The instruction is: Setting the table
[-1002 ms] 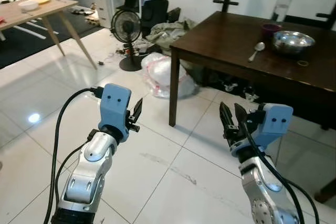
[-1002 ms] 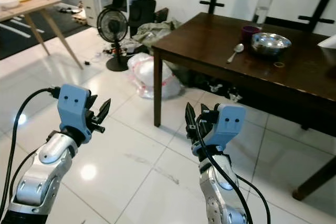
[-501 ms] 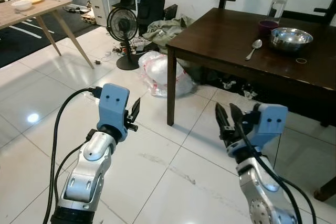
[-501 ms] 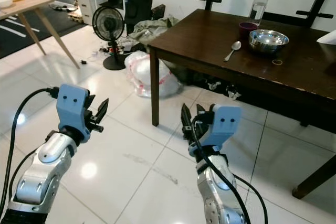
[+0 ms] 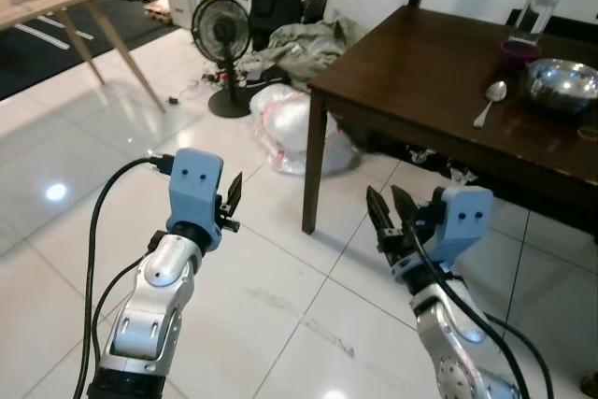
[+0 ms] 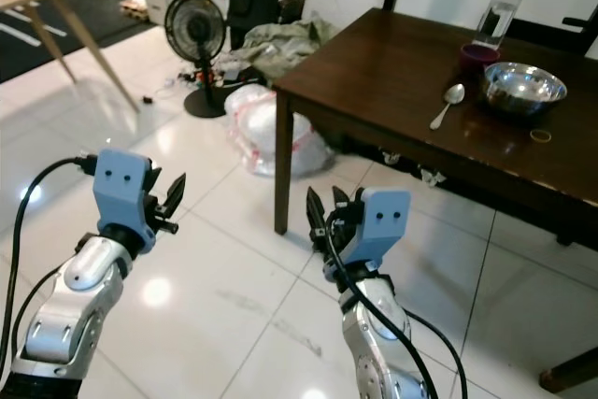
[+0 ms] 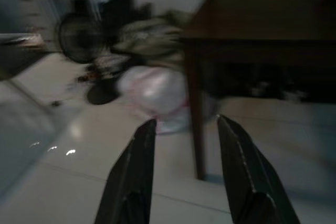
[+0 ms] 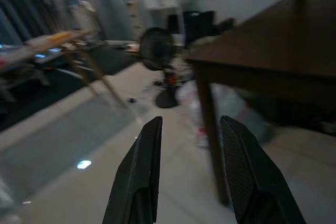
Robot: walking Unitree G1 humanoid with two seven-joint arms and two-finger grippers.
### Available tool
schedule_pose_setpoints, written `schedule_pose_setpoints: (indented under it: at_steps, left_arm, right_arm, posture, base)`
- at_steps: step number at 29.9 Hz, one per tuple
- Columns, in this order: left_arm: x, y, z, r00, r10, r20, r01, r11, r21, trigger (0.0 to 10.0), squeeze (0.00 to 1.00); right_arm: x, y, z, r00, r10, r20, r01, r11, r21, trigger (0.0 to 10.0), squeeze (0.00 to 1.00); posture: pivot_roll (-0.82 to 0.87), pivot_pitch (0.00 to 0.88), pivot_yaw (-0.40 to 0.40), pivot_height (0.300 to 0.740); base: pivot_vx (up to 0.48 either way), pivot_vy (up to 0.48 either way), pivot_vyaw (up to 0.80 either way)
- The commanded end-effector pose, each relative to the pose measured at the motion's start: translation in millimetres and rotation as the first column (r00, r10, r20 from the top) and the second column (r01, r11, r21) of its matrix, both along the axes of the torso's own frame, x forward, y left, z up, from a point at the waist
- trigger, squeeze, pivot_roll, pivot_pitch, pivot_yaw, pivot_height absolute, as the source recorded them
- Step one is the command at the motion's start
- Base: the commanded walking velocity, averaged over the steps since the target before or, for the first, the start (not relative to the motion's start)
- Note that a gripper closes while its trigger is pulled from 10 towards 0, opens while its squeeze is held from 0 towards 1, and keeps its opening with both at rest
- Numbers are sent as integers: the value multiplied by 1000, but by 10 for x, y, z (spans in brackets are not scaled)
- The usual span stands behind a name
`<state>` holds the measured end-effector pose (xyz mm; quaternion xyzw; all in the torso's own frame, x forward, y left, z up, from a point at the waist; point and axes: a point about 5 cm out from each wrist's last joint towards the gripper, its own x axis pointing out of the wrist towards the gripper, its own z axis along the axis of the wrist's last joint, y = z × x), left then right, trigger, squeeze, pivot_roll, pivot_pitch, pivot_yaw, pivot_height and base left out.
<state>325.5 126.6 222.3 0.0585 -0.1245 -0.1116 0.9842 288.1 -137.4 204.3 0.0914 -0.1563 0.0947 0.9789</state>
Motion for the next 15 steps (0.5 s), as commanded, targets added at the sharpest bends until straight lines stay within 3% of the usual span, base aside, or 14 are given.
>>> schedule_pose_setpoints:
  at_steps: [1, 5, 15]
  left_arm:
    - [-11, 58, -59, 1000, 23, -14, -23, 1000, 13, 10000, 0]
    - [-9, 59, -59, 1000, 24, -14, -24, 1000, 13, 10000, 0]
    - [1, 62, -49, 1000, 26, -10, -26, 1000, 15, 10000, 0]
  right_arm:
    - [-17, 16, -8, 1000, 4, -1, -4, 1000, -2, 10000, 0]
    - [-18, 25, -10, 1000, 12, 1, -12, 1000, -7, 10000, 0]
    - [-32, 101, 14, 998, 67, 19, -66, 998, -6, 10000, 0]
  posture:
    - [63, 112, 114, 740]
    - [64, 111, 115, 740]
    - [69, 113, 117, 740]
  base:
    - [472, 0, 0]
    - [472, 0, 395]
    - [472, 0, 794]
